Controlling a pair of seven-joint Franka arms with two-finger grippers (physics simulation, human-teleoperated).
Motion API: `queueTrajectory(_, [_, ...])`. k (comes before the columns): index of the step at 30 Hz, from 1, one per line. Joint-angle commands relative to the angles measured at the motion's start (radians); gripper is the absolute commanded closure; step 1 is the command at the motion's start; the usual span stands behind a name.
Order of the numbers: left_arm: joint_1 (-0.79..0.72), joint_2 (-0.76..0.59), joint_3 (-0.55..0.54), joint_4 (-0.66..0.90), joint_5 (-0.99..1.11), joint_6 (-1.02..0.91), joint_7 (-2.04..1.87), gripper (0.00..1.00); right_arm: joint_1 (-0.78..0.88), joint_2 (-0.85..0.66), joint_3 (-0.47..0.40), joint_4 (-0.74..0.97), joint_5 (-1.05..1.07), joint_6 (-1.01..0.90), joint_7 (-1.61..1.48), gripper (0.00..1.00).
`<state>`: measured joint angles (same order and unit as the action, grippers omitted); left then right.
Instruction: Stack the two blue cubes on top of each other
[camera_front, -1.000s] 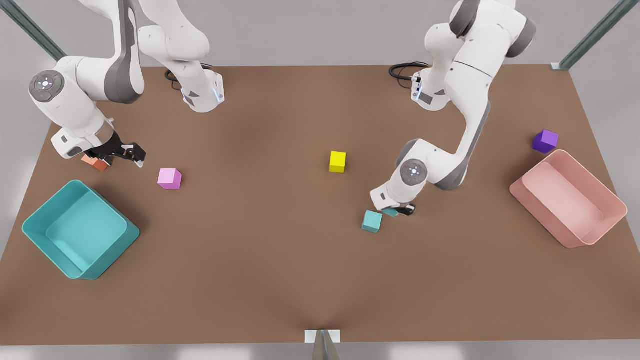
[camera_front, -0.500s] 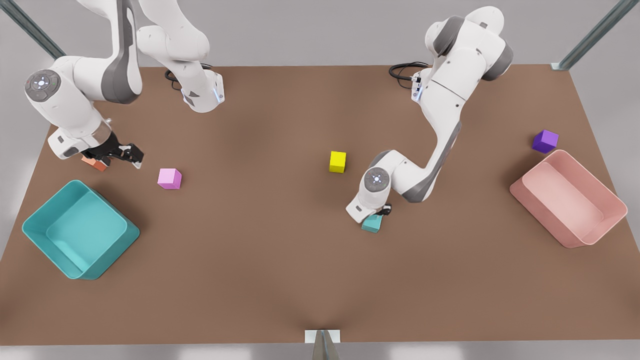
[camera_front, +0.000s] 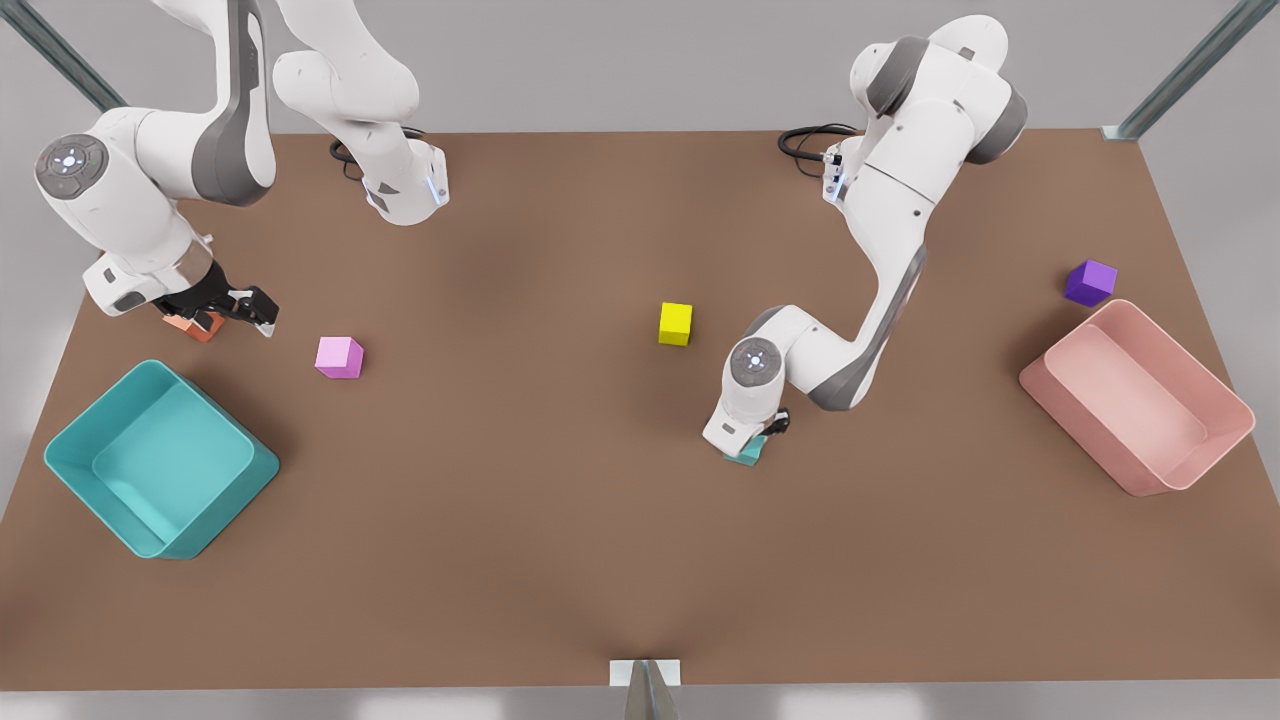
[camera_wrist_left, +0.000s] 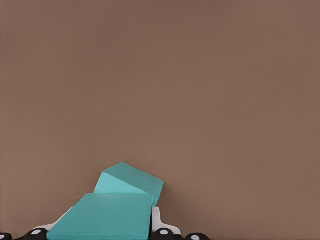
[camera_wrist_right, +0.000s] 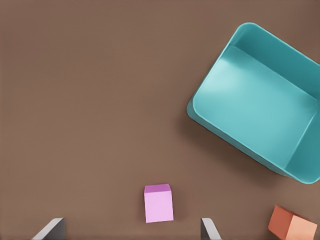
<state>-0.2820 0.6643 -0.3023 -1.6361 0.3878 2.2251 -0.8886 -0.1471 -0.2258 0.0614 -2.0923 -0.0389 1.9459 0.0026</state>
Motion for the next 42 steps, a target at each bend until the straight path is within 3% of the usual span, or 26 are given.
queueTrajectory(1, [0.000, 0.000, 0.000, -0.002, -0.004, 0.005, -0.141, 0.44, 0.000, -0.001, 0.000, 0.001, 0.001, -0.002, -0.001, 0.00])
queueTrajectory(9, [0.001, -0.005, 0.000, -0.004, -0.006, 0.007, -0.145, 0.43, 0.000, 0.000, 0.000, 0.001, 0.001, -0.001, -0.001, 0.00])
queueTrajectory(10, [0.001, -0.005, 0.000, -0.002, -0.006, 0.007, -0.145, 0.39, 0.001, 0.000, 0.000, 0.001, 0.002, -0.001, -0.001, 0.00])
queueTrajectory(11, [0.001, -0.005, 0.000, 0.001, -0.006, 0.007, -0.142, 0.05, 0.001, 0.000, 0.000, 0.001, 0.001, -0.001, -0.001, 0.00])
queueTrajectory(12, [0.001, -0.005, 0.000, 0.002, -0.006, 0.002, -0.141, 0.00, 0.001, 0.000, 0.000, 0.001, 0.002, -0.001, 0.000, 0.00])
queueTrajectory(18, [0.001, -0.017, 0.000, 0.041, -0.007, -0.034, -0.139, 0.00, 0.001, 0.000, 0.000, 0.001, 0.001, -0.001, 0.000, 0.00])
queueTrajectory(24, [0.001, -0.054, -0.014, 0.314, -0.020, -0.386, -0.010, 0.00, 0.001, 0.000, 0.000, 0.001, 0.001, 0.001, 0.000, 0.00])
queueTrajectory(27, [0.001, -0.083, -0.015, 0.317, -0.021, -0.452, 0.091, 0.00, 0.001, 0.000, 0.000, 0.001, 0.001, -0.001, 0.000, 0.00])
queueTrajectory(29, [0.001, -0.100, -0.017, 0.410, -0.044, -0.619, 0.240, 0.00, 0.001, 0.000, 0.000, 0.001, 0.001, -0.001, 0.000, 0.00])
queueTrajectory(33, [0.214, -0.273, -0.018, 0.455, -0.190, -0.805, 0.589, 0.00, 0.001, 0.000, 0.000, 0.001, 0.001, -0.001, 0.000, 0.00])
queueTrajectory(34, [0.238, -0.296, 0.012, 0.456, -0.249, -0.863, 0.764, 0.00, 0.001, 0.000, 0.000, 0.001, 0.001, -0.001, 0.000, 0.00])
queueTrajectory(35, [0.199, -0.361, 0.222, 0.441, -0.461, -0.891, 0.895, 0.00, 0.001, 0.000, 0.000, 0.001, 0.001, -0.001, 0.000, 0.00])
queueTrajectory(37, [0.211, -0.420, 0.244, 0.321, -0.465, -0.743, 0.962, 0.00, 0.001, 0.000, 0.000, 0.001, 0.001, 0.001, 0.000, 0.00])
queueTrajectory(42, [0.204, -0.400, 0.265, 0.329, -0.468, -0.725, 0.964, 0.00, 0.001, 0.000, 0.000, 0.001, 0.001, 0.001, 0.000, 0.00])
